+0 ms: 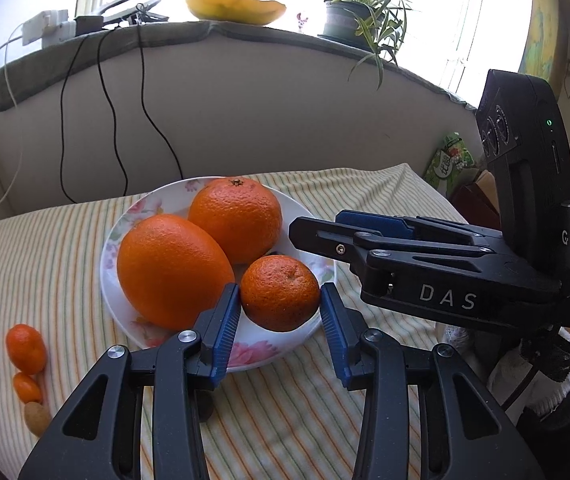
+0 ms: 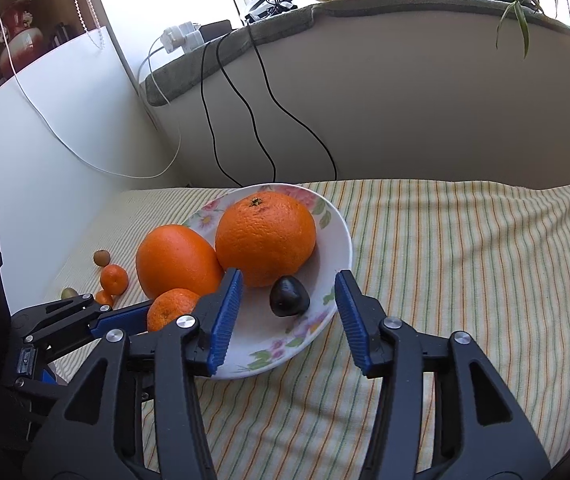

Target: Organize fruits

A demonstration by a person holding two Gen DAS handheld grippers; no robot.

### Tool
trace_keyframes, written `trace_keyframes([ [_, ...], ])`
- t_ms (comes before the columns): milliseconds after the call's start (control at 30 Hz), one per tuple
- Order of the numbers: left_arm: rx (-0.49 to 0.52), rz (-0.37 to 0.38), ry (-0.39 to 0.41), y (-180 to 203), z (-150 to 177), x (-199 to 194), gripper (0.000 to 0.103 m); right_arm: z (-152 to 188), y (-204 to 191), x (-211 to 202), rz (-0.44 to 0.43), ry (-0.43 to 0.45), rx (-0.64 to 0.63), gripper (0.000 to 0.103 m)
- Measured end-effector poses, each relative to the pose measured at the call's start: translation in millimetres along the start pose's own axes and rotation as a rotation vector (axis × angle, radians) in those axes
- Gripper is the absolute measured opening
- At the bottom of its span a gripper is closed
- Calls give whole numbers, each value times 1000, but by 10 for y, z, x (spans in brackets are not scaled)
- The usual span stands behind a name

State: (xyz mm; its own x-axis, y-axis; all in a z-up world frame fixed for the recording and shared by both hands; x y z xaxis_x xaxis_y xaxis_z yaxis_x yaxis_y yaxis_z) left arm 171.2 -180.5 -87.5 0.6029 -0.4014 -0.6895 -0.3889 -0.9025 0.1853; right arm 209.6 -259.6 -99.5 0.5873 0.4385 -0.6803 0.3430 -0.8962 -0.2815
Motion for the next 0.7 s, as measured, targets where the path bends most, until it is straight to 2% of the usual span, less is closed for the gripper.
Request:
trace_keyframes([
  [33,0,-1,7,-1,-4,-16,50,-4,-5,-10,-2,3,1,55],
  [100,5,-3,20,6,-19,-52,54,-14,-3,-22,-1,4,4,55],
  [267,11,-5,31,10,-25,-107,55,-32,19,-67,13,17,13,68],
  [700,6,-6,46,-21,12,-267,55,-22,-28,-218,37,37,28,81],
])
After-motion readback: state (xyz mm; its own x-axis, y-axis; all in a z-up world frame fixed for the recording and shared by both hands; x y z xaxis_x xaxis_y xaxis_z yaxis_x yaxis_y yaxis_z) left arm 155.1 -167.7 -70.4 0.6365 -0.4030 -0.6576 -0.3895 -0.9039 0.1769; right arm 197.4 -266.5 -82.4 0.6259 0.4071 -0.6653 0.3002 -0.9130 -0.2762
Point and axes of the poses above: each gripper's, at about its wrist camera, not at the fingertips, and x roughly the way its jaws point, y to its right, z to its underside, the point moved 7 cm from there along x, roughly the way its jaws point, and after that the axes turned 2 degrees about -y, right-handed, at the moved point
